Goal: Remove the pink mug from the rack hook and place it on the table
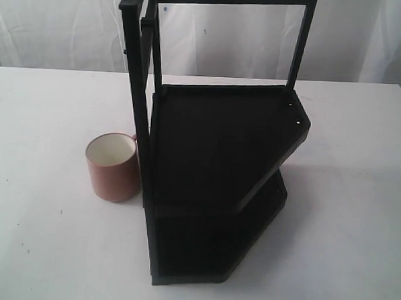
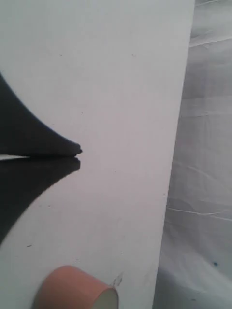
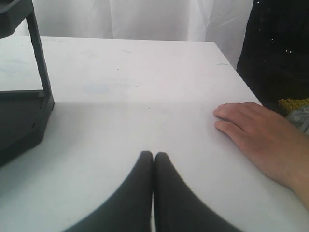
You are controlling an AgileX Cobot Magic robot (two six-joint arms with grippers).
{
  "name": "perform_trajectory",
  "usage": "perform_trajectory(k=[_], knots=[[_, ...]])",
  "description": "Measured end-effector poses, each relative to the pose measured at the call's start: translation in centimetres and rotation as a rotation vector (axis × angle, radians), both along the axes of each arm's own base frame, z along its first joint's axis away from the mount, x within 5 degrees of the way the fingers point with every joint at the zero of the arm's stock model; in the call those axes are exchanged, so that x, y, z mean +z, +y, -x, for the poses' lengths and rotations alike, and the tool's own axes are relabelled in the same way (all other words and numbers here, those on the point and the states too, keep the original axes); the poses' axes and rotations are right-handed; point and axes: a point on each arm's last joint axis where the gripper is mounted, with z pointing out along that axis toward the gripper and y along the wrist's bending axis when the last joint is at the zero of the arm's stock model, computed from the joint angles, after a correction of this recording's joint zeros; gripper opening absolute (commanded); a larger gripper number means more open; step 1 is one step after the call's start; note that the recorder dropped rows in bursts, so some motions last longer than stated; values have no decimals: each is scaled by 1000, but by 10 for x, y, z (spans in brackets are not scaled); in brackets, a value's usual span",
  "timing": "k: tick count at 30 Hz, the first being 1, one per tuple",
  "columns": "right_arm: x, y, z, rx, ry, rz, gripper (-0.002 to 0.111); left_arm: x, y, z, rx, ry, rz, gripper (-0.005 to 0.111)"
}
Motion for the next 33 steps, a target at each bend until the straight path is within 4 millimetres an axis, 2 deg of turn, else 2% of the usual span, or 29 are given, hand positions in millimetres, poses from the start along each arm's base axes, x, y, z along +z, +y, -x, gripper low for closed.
perform_trajectory(k=[18,33], knots=[[0,0,0,0,0,0,0,-15,-3,3,-40,168,-26,0],[0,0,0,0,0,0,0,-15,-4,3,-49,173,-22,0]])
